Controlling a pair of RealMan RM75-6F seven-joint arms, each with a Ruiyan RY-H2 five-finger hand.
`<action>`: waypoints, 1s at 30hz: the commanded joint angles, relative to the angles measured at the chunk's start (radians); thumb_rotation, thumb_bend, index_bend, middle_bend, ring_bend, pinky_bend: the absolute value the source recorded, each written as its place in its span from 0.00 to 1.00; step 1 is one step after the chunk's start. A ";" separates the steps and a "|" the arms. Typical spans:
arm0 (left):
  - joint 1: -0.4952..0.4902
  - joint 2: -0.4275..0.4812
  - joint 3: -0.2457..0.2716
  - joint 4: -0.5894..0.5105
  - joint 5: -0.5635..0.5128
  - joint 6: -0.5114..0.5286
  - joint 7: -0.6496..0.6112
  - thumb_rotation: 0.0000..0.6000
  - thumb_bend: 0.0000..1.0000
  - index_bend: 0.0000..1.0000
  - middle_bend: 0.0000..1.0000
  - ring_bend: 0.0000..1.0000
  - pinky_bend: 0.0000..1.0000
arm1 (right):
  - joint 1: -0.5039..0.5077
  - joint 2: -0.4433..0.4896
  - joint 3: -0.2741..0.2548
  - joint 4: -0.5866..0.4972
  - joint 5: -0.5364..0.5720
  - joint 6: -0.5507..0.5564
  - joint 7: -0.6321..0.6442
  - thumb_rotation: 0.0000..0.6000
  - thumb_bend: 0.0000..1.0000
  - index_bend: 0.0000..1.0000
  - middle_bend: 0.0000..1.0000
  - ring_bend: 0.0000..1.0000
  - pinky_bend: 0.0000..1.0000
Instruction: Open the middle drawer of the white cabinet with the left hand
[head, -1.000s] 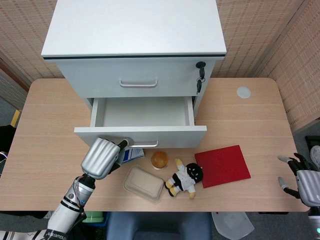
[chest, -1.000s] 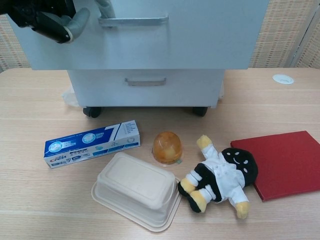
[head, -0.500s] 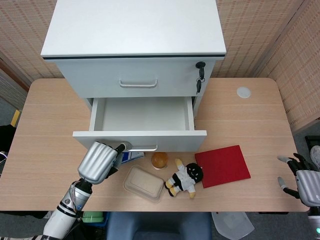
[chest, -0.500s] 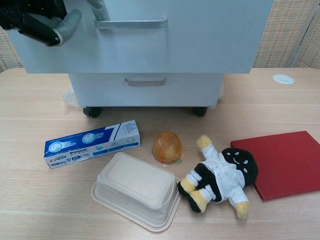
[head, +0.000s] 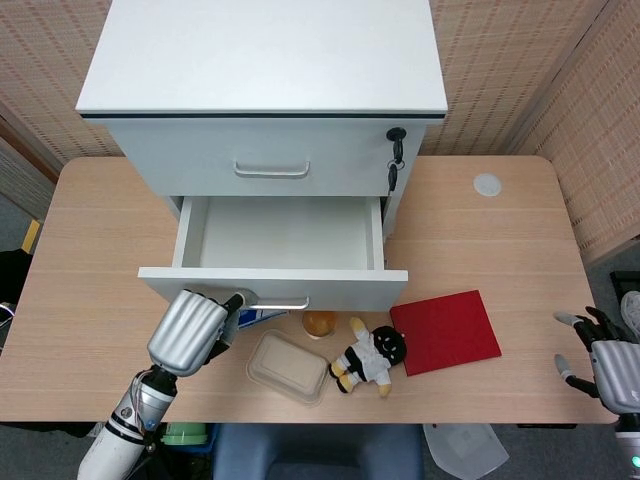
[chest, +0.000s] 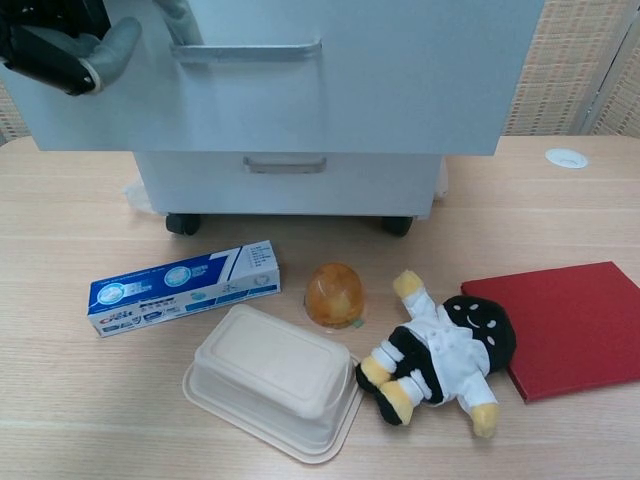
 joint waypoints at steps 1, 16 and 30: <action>0.008 -0.007 -0.008 0.011 0.023 0.004 -0.017 1.00 0.70 0.37 1.00 0.99 1.00 | 0.000 0.000 -0.001 0.000 -0.001 0.000 0.000 1.00 0.32 0.23 0.29 0.26 0.25; 0.023 -0.040 -0.047 0.052 0.108 0.010 -0.066 1.00 0.69 0.37 1.00 0.99 1.00 | -0.001 -0.003 -0.001 0.008 0.003 -0.003 0.007 1.00 0.32 0.23 0.30 0.27 0.25; 0.108 0.005 -0.026 0.075 0.276 0.070 -0.172 1.00 0.69 0.54 1.00 0.98 1.00 | 0.006 -0.006 -0.001 0.010 0.000 -0.013 0.009 1.00 0.32 0.23 0.30 0.27 0.25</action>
